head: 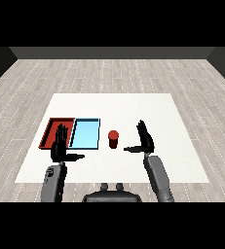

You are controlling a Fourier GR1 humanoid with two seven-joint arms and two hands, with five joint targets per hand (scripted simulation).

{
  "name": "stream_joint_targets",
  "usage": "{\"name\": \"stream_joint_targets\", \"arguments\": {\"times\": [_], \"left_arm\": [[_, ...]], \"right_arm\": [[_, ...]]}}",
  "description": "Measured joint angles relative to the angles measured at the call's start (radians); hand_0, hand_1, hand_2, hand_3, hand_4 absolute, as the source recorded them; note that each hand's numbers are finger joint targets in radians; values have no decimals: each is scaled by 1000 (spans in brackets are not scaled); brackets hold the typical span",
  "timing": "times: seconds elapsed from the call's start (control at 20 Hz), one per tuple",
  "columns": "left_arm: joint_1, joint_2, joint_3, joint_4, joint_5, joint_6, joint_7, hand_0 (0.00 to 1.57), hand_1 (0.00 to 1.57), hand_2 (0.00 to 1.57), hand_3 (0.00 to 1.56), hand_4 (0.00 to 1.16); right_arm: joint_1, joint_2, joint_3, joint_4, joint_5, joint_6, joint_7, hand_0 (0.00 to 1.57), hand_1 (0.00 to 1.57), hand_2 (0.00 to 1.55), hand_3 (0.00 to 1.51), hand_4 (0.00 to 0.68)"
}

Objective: Pick the red can and put it in the red box

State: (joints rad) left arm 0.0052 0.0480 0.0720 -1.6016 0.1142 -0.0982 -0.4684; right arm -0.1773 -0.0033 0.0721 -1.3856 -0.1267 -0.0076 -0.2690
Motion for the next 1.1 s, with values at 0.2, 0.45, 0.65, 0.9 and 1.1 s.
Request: {"name": "stream_joint_targets", "arguments": {"times": [0.2,0.45,0.65,0.9,1.1], "left_arm": [[29,-5,-12,-34,-8,4,6,0,0,0,0,0],[18,-5,-7,-31,-9,14,20,0,0,0,0,0],[-2,-7,-7,-28,-5,17,32,0,0,0,0,0],[-27,8,14,0,15,0,29,0,0,0,0,0],[-15,-7,-8,-18,1,12,34,0,0,0,0,0]], "right_arm": [[-19,2,46,65,-56,-37,-33,0,0,0,0,0],[-27,3,116,142,-102,-81,-97,0,0,0,0,0],[-53,3,138,227,-146,-86,-149,0,0,0,0,0],[-68,3,193,253,-205,-123,-166,0,0,0,0,0],[-127,3,247,329,-270,-160,-213,0,0,0,0,0]]}}
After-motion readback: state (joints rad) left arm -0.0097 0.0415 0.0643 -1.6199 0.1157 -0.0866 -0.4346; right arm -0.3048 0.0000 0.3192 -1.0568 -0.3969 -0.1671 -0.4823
